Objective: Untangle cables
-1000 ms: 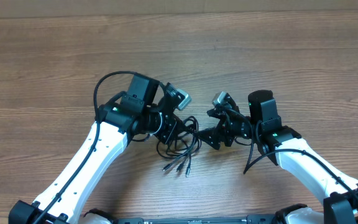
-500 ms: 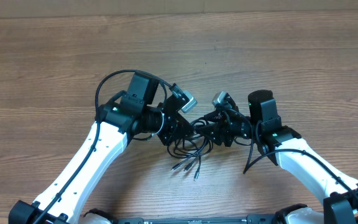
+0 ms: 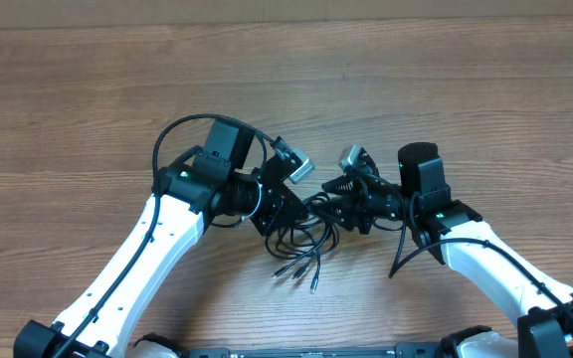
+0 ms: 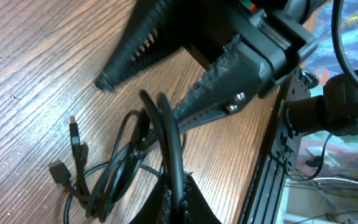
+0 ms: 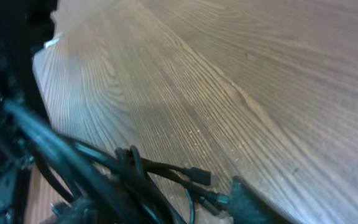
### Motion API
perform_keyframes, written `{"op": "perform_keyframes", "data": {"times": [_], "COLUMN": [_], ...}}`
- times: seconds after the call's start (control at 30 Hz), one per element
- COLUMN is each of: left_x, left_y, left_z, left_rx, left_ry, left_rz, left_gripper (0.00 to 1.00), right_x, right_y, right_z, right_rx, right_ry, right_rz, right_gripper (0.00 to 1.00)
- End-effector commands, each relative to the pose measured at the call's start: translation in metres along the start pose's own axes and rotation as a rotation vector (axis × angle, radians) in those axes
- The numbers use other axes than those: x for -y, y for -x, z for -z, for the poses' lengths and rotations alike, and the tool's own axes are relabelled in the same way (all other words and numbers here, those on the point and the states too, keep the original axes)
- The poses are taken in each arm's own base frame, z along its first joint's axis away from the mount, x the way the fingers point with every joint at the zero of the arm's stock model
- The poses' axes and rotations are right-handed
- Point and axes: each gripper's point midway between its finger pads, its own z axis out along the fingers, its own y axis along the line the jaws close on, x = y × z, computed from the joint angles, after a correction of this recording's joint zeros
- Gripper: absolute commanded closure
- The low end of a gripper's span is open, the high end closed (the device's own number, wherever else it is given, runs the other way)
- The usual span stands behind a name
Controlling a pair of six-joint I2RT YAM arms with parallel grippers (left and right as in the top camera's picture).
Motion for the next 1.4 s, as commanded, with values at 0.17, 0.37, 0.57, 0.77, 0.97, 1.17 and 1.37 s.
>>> {"op": "perform_keyframes", "data": {"times": [0.17, 0.37, 0.57, 0.77, 0.97, 1.17, 1.37], "left_x": [0.003, 0.0, -0.003, -0.004, -0.004, -0.004, -0.005], "left_y": [0.003, 0.0, -0.002, -0.003, -0.003, -0.003, -0.003], "left_z": [0.001, 0.001, 0.001, 0.001, 0.001, 0.001, 0.001], "left_rx": [0.007, -0.007, -0.017, -0.022, -0.022, -0.022, -0.023], "left_ry": [-0.021, -0.002, 0.017, 0.023, 0.023, 0.024, 0.03], "left_rz": [-0.017, -0.009, -0.005, -0.002, -0.002, -0.002, -0.003], "left_gripper": [0.96, 0.96, 0.96, 0.96, 0.96, 0.96, 0.86], "right_x": [0.004, 0.028, 0.028, 0.031, 0.027, 0.017, 0.01], "right_y": [0.006, 0.006, 0.025, 0.046, 0.076, 0.108, 0.124], "right_z": [0.001, 0.003, 0.008, 0.021, 0.035, 0.048, 0.054], "right_rx": [0.011, 0.01, 0.067, 0.124, 0.211, 0.321, 0.379], "right_ry": [-0.024, -0.157, -0.178, -0.253, -0.298, -0.309, -0.303], "right_rz": [0.016, -0.078, -0.041, 0.018, 0.139, 0.241, 0.298], "right_gripper": [0.96, 0.96, 0.96, 0.96, 0.96, 0.96, 0.96]}}
